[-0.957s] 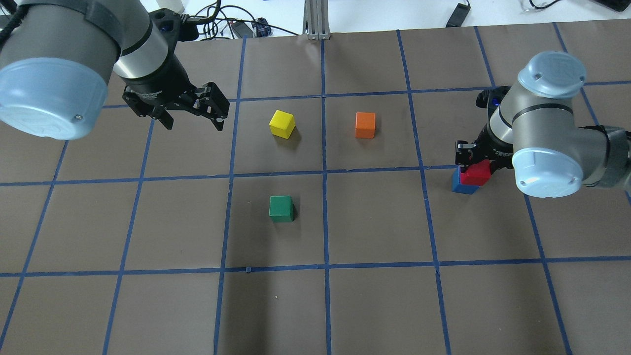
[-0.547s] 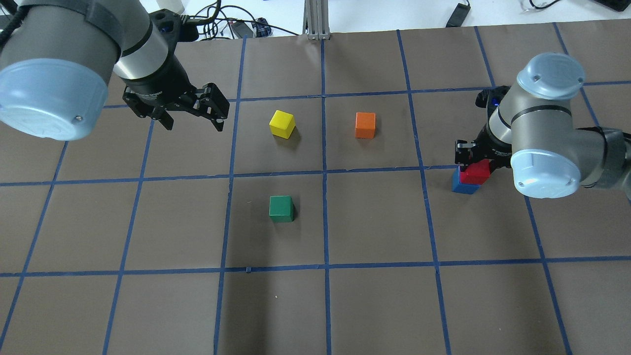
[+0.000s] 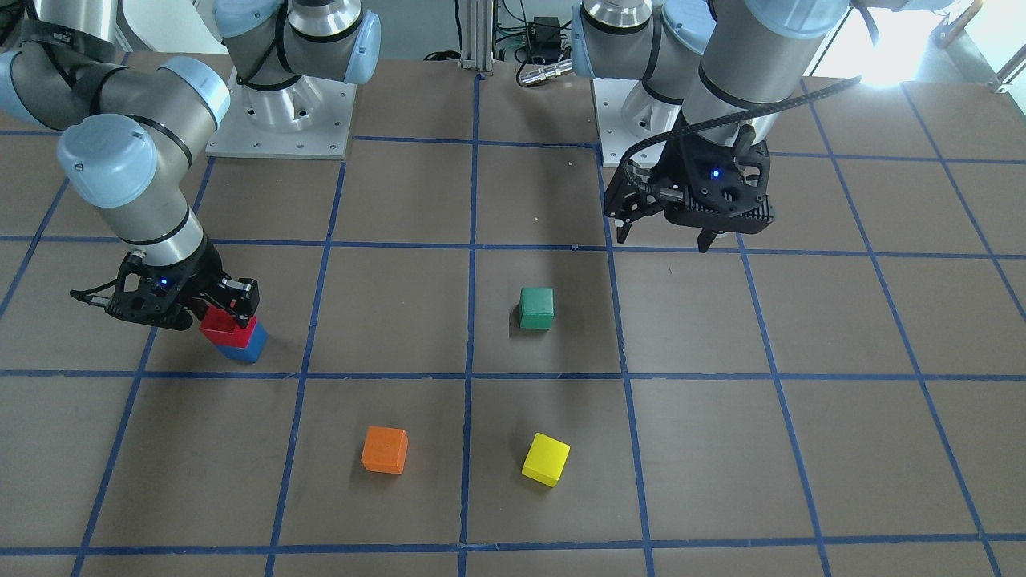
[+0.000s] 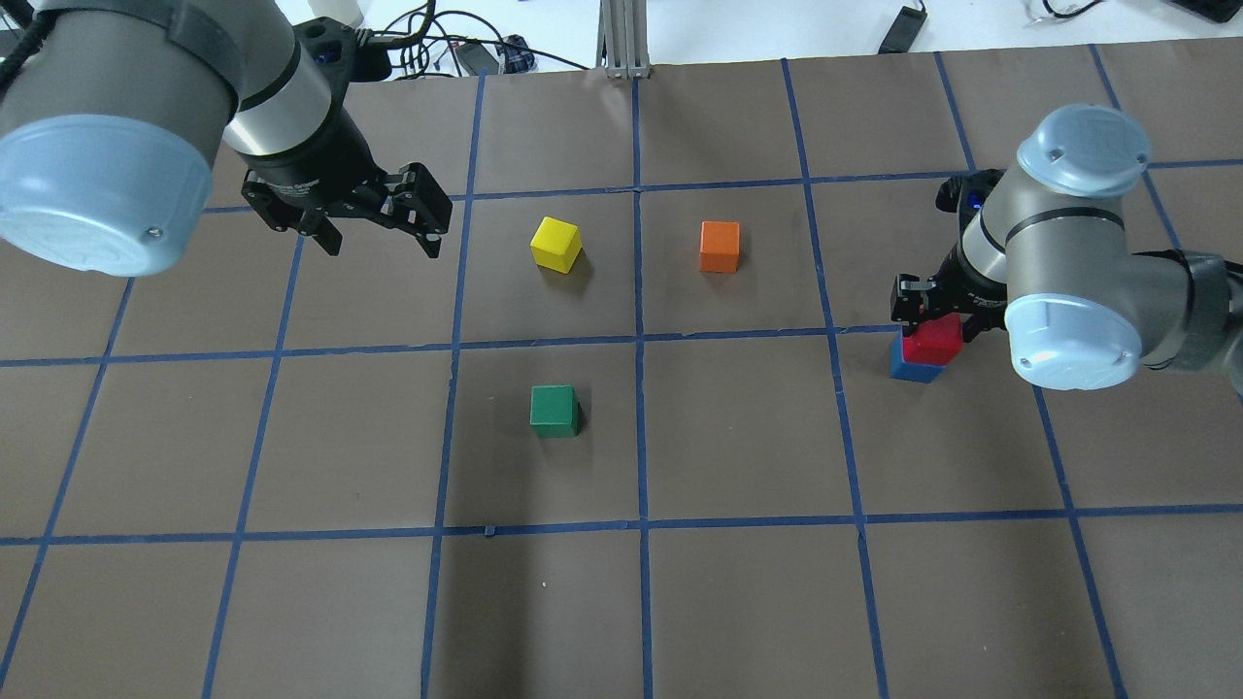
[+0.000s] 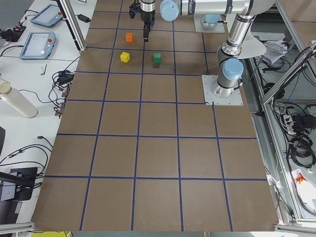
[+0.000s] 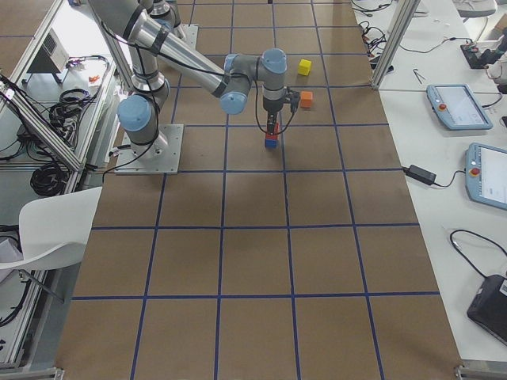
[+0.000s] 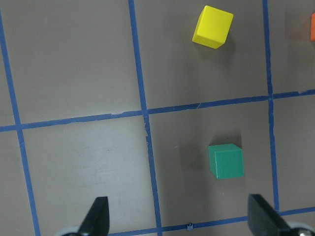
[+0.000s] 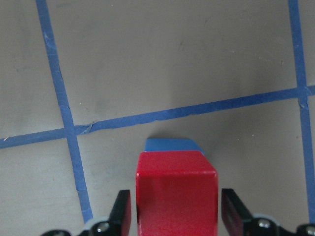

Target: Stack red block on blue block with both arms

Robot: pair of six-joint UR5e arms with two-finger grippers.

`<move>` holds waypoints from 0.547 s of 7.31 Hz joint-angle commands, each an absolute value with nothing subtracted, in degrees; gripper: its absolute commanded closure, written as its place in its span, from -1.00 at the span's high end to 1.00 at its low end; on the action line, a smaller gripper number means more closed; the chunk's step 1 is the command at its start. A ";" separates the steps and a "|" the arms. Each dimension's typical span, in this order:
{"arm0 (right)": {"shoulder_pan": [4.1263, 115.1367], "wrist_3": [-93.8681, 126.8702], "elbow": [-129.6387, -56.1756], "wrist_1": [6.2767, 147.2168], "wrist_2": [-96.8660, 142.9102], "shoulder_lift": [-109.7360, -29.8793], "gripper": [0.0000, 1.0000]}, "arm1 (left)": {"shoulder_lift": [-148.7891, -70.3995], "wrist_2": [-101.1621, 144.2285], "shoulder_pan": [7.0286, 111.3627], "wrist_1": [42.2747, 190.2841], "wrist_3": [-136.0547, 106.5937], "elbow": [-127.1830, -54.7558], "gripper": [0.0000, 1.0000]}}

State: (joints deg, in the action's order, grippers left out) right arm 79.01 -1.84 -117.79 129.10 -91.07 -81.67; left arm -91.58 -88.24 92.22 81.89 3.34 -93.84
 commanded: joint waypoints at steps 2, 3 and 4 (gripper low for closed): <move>79.36 -1.06 -113.41 128.25 -91.49 -82.53 1.00 | -91.58 -88.24 92.20 81.91 3.34 -93.78 1.00; 79.80 -1.05 -110.33 122.14 -91.06 -83.23 1.00 | -91.58 -88.24 92.20 81.91 3.34 -93.78 1.00; 81.46 -1.05 -107.00 115.99 -91.32 -84.80 1.00 | -91.58 -88.33 92.20 81.83 3.34 -93.78 1.00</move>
State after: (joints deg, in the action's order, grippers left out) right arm 80.01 -1.11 -110.98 122.89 -91.25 -83.30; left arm -91.58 -88.26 92.20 81.90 3.34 -93.78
